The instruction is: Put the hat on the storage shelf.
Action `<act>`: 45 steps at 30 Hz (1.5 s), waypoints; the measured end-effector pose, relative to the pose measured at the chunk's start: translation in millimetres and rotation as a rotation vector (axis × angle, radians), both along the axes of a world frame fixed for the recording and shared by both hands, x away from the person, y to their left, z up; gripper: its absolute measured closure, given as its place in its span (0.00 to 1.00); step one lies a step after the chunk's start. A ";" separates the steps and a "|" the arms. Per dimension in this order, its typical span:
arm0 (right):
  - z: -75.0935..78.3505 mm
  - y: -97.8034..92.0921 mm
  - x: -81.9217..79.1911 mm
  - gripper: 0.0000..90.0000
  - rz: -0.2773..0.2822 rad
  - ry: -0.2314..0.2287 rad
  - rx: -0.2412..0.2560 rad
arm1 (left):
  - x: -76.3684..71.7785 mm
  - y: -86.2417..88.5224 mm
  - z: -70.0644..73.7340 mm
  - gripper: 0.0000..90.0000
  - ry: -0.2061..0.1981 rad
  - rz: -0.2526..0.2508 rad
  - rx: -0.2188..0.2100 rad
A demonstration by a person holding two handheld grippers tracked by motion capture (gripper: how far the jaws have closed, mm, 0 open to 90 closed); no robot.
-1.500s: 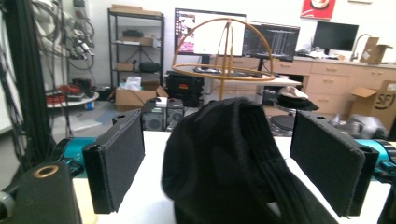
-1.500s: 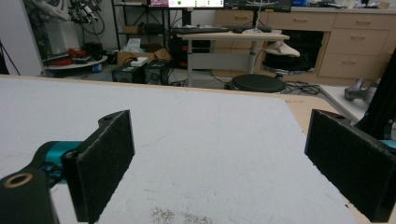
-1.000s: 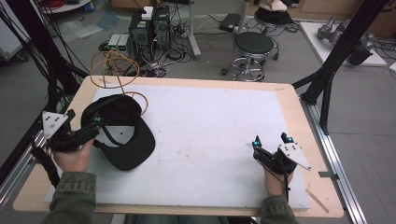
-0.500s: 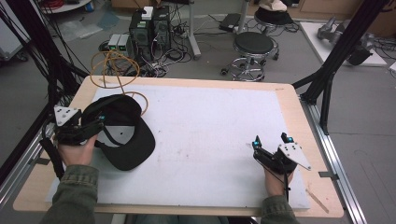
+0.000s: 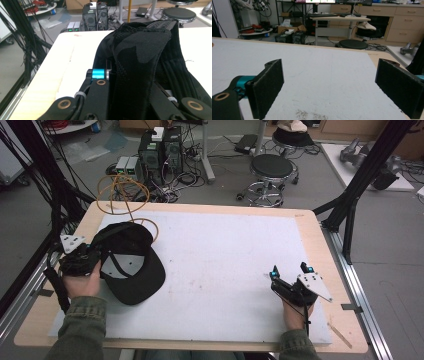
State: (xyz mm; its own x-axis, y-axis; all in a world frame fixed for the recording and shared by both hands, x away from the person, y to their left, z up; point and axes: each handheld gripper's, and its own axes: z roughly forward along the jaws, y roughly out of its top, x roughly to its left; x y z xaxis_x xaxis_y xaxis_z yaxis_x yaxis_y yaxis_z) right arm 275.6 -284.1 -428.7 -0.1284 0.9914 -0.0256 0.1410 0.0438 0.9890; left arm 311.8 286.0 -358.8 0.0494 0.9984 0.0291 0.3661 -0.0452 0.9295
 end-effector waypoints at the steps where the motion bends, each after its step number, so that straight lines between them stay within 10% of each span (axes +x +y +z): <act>1: 0.2 0.1 -0.2 0.08 -0.001 -0.002 0.000 | -0.2 -0.3 0.3 0.98 -0.001 -0.001 0.005; 22: 0.0 -0.2 0.2 0.08 0.000 0.000 0.004 | -11.4 -13.6 17.0 0.98 -0.081 -0.097 -0.001; 45: 0.7 -3.3 -1.8 0.08 -0.009 0.004 0.021 | -23.3 -72.9 62.7 0.98 -0.252 -0.356 0.007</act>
